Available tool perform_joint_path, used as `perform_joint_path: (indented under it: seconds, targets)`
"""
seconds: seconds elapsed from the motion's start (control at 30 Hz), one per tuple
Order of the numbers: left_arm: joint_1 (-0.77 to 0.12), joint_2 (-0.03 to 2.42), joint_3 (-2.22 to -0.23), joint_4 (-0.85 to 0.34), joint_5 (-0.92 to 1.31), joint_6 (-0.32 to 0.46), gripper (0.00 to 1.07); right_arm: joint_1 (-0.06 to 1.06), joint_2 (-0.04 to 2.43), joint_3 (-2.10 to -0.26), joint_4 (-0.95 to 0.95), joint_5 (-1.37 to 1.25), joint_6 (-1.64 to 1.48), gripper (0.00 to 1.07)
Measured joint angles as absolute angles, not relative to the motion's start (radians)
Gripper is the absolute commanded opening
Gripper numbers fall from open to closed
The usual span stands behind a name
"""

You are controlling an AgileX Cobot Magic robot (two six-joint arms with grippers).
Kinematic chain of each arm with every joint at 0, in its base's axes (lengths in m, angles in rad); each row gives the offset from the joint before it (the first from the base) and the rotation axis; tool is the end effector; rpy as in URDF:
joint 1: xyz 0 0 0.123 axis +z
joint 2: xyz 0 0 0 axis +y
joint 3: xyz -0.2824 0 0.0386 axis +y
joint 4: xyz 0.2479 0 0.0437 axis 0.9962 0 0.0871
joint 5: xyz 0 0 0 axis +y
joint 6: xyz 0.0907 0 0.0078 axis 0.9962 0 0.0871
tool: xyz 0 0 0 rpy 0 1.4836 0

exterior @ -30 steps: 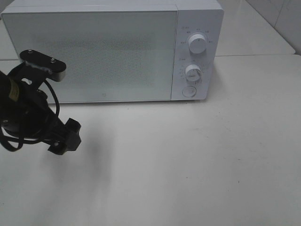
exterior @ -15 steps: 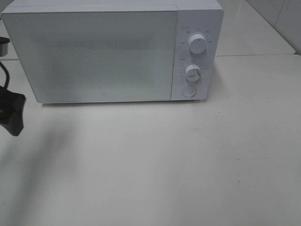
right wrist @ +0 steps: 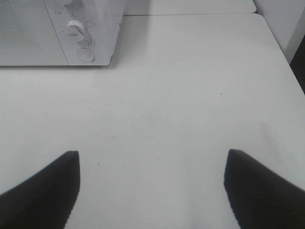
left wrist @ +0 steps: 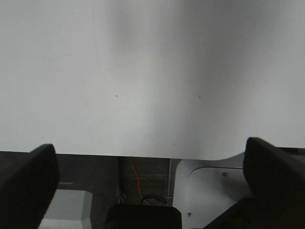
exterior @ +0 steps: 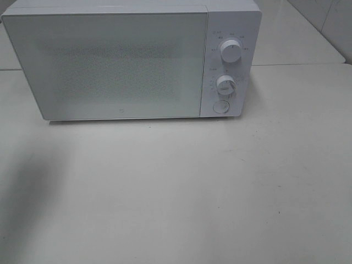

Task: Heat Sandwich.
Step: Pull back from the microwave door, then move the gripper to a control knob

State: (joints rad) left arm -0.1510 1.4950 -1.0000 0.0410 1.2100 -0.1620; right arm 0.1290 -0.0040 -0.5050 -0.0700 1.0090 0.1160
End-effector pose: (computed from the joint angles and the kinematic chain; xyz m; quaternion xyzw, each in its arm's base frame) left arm 0.2493 -0.0344 0.2373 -0.0022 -0.9995 -0.0224 0.0202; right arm -0.0034 -0.0059 0.2830 -0.0048 0.8365 0.0321 0.5470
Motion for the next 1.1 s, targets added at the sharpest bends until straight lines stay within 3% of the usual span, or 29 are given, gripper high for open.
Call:
perform_joint_path:
  seconds: [0.2, 0.67, 1.1]
  targets:
    - [-0.150, 1.334, -0.929, -0.067, 1.210, -0.135, 0.99, 0.129, -0.004, -0.505, -0.070, 1.009, 0.116, 0.75]
    - [-0.150, 0.795, -0.726, -0.059, 1.209, -0.106, 0.99, 0.129, -0.004, -0.505, -0.070, 1.009, 0.116, 0.75]
    - [-0.150, 0.302, -0.537, -0.062, 1.098, 0.010, 0.98, 0.129, -0.004, -0.505, -0.070, 1.009, 0.116, 0.75]
